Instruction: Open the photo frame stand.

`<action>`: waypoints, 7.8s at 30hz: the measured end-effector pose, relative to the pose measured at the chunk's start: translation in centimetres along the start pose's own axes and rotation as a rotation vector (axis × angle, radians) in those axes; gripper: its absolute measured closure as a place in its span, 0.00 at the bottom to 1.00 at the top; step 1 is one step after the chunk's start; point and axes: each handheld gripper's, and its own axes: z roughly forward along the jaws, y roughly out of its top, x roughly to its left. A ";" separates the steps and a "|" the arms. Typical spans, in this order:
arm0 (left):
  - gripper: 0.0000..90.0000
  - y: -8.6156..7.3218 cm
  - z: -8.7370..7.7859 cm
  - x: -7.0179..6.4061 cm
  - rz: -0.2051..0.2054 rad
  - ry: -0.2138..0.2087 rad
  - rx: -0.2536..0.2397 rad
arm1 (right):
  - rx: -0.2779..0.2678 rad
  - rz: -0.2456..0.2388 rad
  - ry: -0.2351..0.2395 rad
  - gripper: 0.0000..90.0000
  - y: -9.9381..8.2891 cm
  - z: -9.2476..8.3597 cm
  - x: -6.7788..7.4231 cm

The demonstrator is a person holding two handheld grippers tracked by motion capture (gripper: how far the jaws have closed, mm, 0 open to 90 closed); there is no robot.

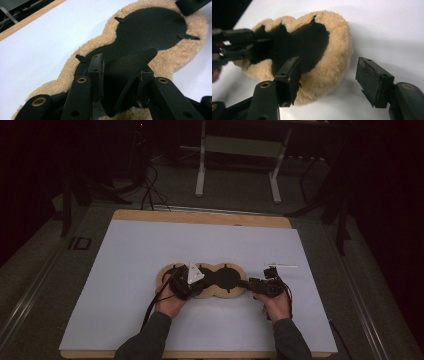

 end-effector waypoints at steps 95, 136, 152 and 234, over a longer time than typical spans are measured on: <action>0.40 -9.4 -9.1 8.9 -0.430 -0.070 -0.052 | 0.047 0.001 0.138 0.63 1.4 -0.4 1.2; 0.38 -10.0 -6.5 9.4 -0.485 -0.173 -0.020 | 0.054 -0.209 0.091 0.64 0.9 -1.0 2.0; 0.47 -10.1 -6.3 9.4 -0.485 -0.190 0.002 | 0.042 -0.238 0.092 0.64 0.6 -1.1 1.9; 0.56 -9.4 -8.9 8.0 -0.375 -0.128 -0.097 | -0.061 -0.453 -0.108 0.52 -0.5 -0.2 3.1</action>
